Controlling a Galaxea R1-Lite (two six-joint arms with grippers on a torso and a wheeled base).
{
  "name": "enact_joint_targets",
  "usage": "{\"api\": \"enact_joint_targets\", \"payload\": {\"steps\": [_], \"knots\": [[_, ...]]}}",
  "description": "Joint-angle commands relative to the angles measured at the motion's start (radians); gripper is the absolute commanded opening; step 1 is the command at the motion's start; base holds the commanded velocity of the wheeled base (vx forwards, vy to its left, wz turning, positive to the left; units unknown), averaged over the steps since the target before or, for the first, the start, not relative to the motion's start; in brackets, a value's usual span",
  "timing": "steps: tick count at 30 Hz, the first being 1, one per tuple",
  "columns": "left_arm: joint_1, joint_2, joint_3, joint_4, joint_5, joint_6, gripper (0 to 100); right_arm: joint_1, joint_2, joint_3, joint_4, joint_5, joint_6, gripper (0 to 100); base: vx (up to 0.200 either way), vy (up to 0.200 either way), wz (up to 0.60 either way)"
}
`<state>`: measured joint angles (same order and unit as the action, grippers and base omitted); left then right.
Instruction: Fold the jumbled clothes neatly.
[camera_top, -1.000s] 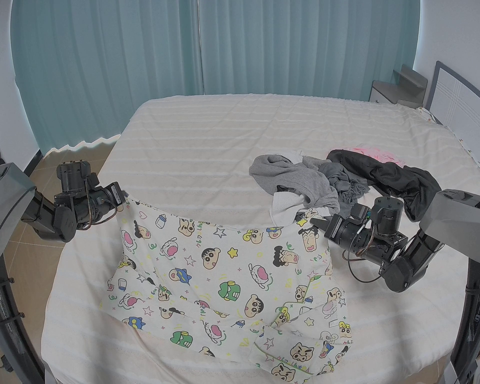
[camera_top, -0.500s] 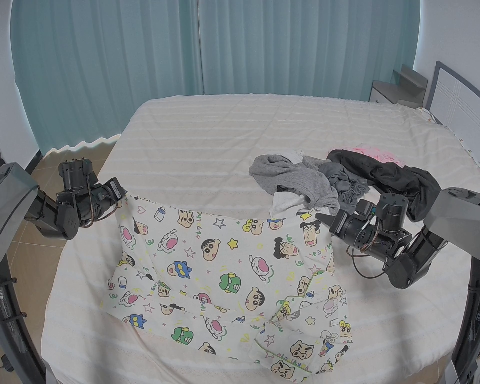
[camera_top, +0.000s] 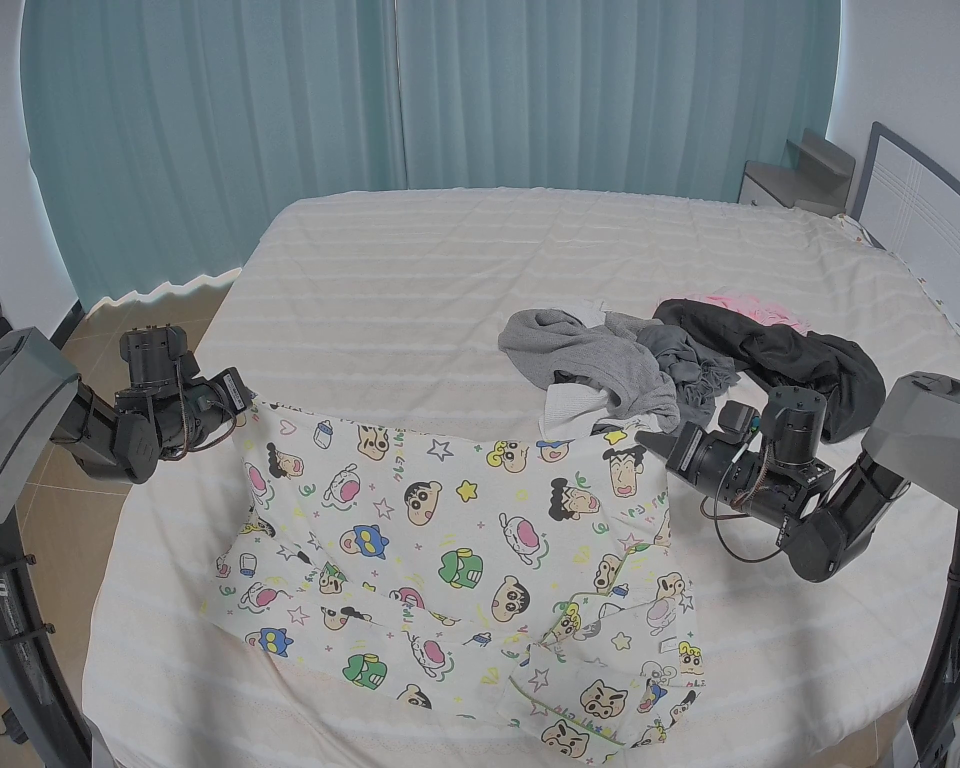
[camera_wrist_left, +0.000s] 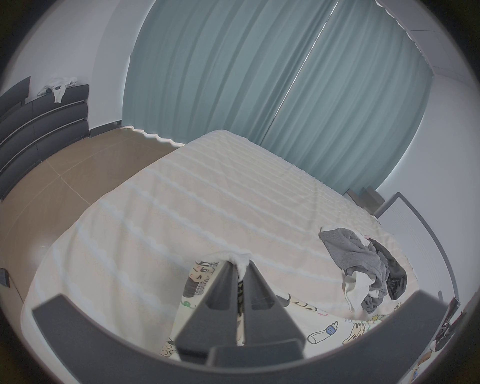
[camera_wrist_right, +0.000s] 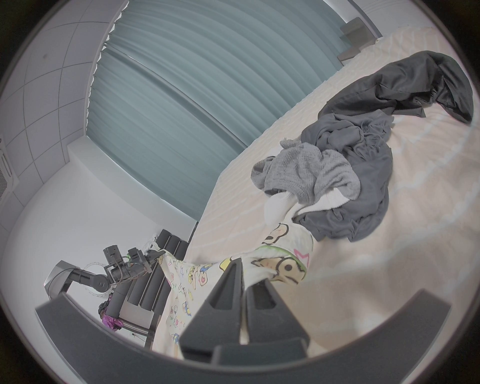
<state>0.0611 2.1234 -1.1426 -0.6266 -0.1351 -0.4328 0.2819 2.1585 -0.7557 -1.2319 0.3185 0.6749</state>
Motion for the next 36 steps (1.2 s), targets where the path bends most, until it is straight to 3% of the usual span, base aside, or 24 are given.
{"api": "enact_joint_targets", "payload": {"steps": [1,12,25,30,36], "knots": [[0.008,-0.008,0.027,-0.001,0.000,0.006,0,0.000,-0.068,0.095,-0.012,0.025,0.000,0,0.000,0.000,0.00],[0.008,-0.069,0.175,-0.002,-0.011,0.045,0,0.052,-0.123,0.320,-0.121,0.059,-0.011,0,0.000,0.000,0.00],[0.013,-0.115,0.254,-0.005,-0.034,0.048,0,0.043,-0.082,0.348,-0.121,0.082,-0.014,0,0.000,0.000,0.00],[0.040,-0.118,0.297,-0.008,-0.035,0.128,0,0.043,-0.098,0.418,-0.123,0.102,-0.084,0,0.000,0.000,0.00],[0.057,-0.168,0.363,-0.008,-0.078,0.135,0,0.043,-0.138,0.483,-0.123,0.108,-0.098,0,0.000,0.000,0.00]]}}
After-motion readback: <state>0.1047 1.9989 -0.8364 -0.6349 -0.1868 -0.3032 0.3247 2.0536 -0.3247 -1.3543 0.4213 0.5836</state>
